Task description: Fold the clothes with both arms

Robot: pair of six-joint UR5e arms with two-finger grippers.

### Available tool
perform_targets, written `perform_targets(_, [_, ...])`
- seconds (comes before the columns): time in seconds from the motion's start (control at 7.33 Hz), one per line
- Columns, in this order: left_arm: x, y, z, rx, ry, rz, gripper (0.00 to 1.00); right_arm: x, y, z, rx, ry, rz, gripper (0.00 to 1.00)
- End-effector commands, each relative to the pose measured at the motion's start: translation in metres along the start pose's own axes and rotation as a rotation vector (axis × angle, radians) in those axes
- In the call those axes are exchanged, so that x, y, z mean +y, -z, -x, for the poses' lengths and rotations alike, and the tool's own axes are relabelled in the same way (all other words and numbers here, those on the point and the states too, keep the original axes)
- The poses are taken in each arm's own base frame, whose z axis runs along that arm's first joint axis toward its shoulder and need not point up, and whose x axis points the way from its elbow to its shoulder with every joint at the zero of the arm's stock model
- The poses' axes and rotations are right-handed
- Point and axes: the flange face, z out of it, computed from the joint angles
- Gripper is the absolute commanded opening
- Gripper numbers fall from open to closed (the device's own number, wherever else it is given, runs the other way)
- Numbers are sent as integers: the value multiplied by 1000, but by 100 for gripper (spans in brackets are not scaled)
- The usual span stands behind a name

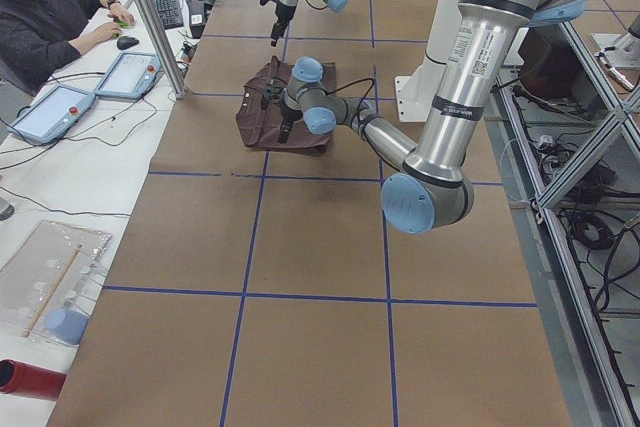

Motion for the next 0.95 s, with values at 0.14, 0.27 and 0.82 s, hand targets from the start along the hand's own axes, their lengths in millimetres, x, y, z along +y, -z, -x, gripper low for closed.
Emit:
perform_targets(0.14, [84,-9,18,31,158,35,48,0,1,0,-1,0,-1,100])
perform_targets(0.27, [98,-17,10,28,195,47,46,-1,1,-1,0,-1,-4,100])
perform_targets(0.82, [121,-31,-20,41,234,55,41,-2,1,-2,0,-1,-5,100])
